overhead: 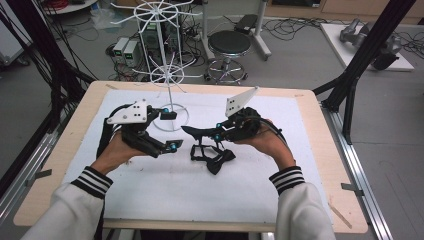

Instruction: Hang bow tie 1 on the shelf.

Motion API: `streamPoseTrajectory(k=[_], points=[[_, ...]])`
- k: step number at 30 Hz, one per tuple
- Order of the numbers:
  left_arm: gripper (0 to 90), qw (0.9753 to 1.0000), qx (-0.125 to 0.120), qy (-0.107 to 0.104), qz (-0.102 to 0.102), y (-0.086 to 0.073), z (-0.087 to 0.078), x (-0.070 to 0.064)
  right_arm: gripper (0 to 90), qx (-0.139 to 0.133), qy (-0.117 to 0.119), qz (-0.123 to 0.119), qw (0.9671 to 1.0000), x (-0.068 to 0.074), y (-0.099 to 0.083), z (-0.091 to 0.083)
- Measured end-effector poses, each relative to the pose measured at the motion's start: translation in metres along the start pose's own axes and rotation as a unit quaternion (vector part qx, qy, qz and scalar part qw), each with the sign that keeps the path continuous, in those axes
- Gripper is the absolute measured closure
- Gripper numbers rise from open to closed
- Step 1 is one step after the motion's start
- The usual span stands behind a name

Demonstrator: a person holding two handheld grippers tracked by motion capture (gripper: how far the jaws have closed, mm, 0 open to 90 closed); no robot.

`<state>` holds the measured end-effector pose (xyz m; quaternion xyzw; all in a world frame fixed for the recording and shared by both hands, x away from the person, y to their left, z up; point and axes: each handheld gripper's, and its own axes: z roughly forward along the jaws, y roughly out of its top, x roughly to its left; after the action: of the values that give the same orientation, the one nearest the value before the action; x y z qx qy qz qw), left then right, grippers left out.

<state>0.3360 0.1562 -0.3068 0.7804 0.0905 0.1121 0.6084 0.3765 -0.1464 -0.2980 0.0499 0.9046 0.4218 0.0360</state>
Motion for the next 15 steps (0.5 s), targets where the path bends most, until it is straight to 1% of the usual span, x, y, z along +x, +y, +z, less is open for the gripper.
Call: streamPoseTrajectory(k=[1,2,5,6,8,11,13,14,15], points=[[13.6,1.0000,0.001,-0.002,0.000,0.000,0.002,-0.001,81.9,0.000,0.000,0.001,1.0000,0.000,0.000,0.000],[13.8,0.9999,0.006,-0.008,0.004,0.002,0.006,-0.001,81.8,0.001,0.000,0.002,1.0000,0.000,0.001,0.000],[14.4,0.9999,0.008,-0.011,0.006,0.003,0.010,-0.001,81.8,0.000,0.003,0.002,1.0000,0.001,0.002,0.001],[14.5,0.9998,0.009,-0.016,0.007,0.004,0.011,0.000,81.8,0.001,0.004,0.001,1.0000,0.001,0.002,0.001],[16.1,0.9996,0.011,-0.023,0.008,0.006,0.015,0.001,81.8,0.002,0.007,-0.003,1.0000,0.001,0.003,0.002],[18.2,0.9995,0.013,-0.026,0.008,0.007,0.017,0.001,81.8,-0.002,0.006,-0.002,1.0000,0.000,0.003,0.001],[20.2,0.9994,0.016,-0.029,0.013,0.008,0.018,0.001,81.9,0.000,0.006,-0.002,1.0000,0.000,0.003,0.001],[21.7,0.9991,0.018,-0.033,0.018,0.008,0.019,0.001,81.8,0.002,0.007,-0.002,1.0000,0.000,0.003,0.001],[23.6,0.9991,0.018,-0.033,0.018,0.008,0.019,0.001,81.9,0.003,0.009,-0.001,1.0000,0.001,0.004,0.002]])
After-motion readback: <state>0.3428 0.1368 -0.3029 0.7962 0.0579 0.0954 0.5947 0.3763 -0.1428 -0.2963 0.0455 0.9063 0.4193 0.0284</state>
